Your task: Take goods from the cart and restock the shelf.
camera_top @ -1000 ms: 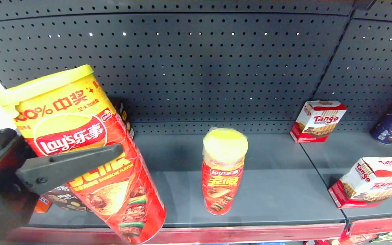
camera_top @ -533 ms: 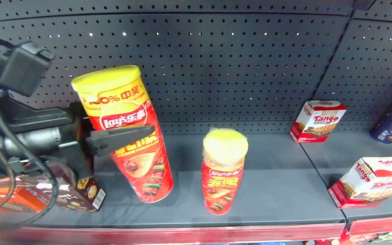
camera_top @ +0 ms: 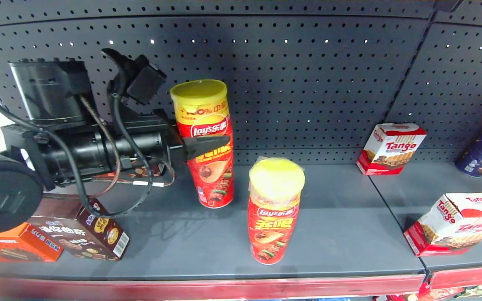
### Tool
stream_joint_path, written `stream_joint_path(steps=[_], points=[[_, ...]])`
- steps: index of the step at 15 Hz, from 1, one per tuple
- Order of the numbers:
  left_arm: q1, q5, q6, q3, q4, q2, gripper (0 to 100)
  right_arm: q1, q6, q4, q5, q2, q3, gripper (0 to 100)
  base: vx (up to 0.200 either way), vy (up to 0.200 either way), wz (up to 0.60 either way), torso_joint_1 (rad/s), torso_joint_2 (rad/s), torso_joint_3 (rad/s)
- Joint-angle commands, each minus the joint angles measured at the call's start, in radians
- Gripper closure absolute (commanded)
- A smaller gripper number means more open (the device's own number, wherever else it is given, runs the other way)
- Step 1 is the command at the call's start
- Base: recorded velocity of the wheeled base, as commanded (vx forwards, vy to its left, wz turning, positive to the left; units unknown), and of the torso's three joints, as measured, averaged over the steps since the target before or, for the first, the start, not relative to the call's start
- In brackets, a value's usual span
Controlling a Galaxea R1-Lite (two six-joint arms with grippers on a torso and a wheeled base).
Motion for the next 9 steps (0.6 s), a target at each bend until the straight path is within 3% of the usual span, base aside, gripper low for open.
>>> stream_joint_path(steps=[1, 5, 9], points=[[0.002, 0.000, 0.010, -0.091, -0.005, 0.132, 100, 0.001, -0.001, -0.001, 0.000, 0.003, 0.000, 0, 0.000, 0.000, 0.00, 0.000, 0.00, 0.000], [-0.003, 0.001, 0.013, -0.178, -0.008, 0.223, 100, 0.001, -0.001, -0.001, 0.000, 0.003, 0.000, 0, 0.000, 0.000, 0.00, 0.000, 0.00, 0.000], [-0.004, 0.003, 0.009, -0.246, -0.121, 0.341, 100, -0.001, -0.001, 0.001, 0.000, 0.003, 0.000, 0, 0.000, 0.000, 0.00, 0.000, 0.00, 0.000]])
